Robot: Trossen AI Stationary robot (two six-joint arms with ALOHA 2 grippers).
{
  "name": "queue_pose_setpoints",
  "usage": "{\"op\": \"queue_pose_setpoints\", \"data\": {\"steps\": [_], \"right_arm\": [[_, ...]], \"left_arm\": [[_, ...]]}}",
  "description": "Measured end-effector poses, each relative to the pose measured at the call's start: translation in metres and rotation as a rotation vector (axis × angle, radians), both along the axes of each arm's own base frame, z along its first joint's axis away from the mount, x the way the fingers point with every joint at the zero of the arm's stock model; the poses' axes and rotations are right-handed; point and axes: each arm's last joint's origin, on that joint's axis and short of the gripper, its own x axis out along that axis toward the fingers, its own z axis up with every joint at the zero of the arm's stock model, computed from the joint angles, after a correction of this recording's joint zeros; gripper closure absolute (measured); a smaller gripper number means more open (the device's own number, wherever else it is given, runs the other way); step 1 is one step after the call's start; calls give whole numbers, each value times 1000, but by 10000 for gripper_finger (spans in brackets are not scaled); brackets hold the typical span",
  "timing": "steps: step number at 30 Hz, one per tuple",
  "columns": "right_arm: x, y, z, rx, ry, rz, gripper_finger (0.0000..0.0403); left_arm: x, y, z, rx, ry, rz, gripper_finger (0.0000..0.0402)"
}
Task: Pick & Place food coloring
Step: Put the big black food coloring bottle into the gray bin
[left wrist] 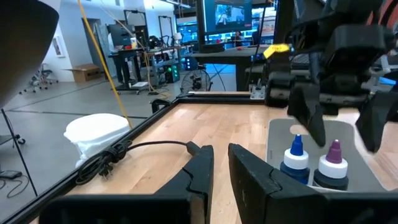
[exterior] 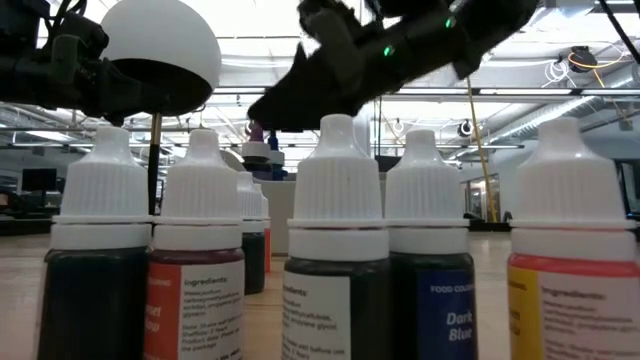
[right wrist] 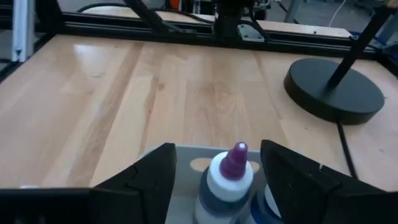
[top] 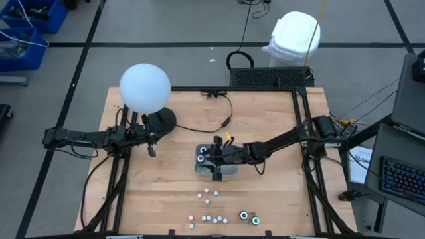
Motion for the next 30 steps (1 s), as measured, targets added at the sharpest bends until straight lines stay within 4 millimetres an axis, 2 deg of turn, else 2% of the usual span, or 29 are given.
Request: {"op": "queue_pose_setpoints", "data": {"steps": [4,7,11,14,18,21,26,30], "right_arm": [[-18,7,28,-21,34,27,186],[-42,21,52,-76,22,46,218],[-88,32,74,-110,-51,101,283],[-127,30,81,-76,-98,132,333],[-175,16,69,12,-154,126,392],[-200,2,50,54,-256,69,394],[-226,-15,13,74,-384,40,401],[-236,-23,-5,74,-380,18,400]], "left_arm": [[0,0,0,0,4,0,346],[0,0,-1,0,10,0,346],[0,0,-1,-4,11,0,346],[0,0,-1,1,14,0,346],[0,0,-1,-14,6,-2,346],[0,0,1,-35,-17,-2,346],[0,0,3,-115,-59,0,346],[0,-1,15,-151,-139,-60,346]]}}
